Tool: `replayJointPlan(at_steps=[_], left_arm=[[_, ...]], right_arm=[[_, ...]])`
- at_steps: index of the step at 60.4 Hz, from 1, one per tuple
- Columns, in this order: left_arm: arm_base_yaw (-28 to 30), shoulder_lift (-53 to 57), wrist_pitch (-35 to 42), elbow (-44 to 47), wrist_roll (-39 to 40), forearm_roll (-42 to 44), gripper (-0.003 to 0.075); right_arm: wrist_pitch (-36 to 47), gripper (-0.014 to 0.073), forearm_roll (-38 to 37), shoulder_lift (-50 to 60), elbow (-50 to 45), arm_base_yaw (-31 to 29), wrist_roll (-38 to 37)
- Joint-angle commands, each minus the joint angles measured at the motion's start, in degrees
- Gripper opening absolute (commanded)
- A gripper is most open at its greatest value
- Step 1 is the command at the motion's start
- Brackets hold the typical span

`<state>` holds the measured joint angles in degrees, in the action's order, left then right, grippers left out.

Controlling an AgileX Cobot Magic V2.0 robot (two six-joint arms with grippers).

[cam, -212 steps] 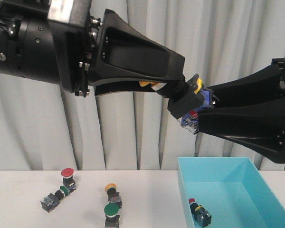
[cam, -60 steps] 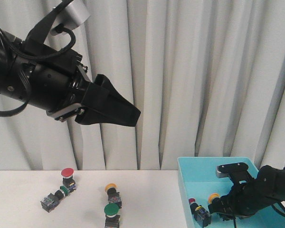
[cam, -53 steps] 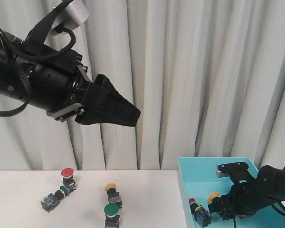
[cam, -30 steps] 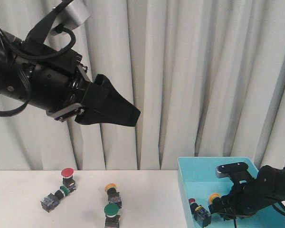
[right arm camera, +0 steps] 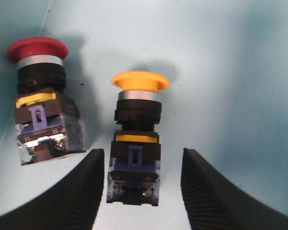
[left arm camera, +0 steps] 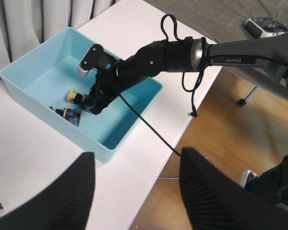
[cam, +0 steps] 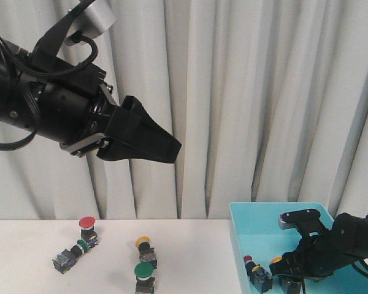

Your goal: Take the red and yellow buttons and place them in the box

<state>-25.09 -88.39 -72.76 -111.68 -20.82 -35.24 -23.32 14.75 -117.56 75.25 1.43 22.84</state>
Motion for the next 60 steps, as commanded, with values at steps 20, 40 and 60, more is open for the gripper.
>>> replayJointPlan(at_steps=[20,40,60], left_arm=[[-0.30,2.18,1.13,-1.44,0.59,-1.63,0.0325],[-0.30,2.18,1.13,-1.40,0.59,9.35,-0.0008],[-0.30,9.39,4.82,10.07,-0.37,10.50,-0.0007]], right_arm=[[1.72,0.0316,0.31,20.04,1.70,-0.31,0.51],[-5.56,-0.0009,7.52,38.44,1.46,-0.13,3.91],[-4.27,-0.0007,22.34,60.09,-18.38,-0.18,19.69]])
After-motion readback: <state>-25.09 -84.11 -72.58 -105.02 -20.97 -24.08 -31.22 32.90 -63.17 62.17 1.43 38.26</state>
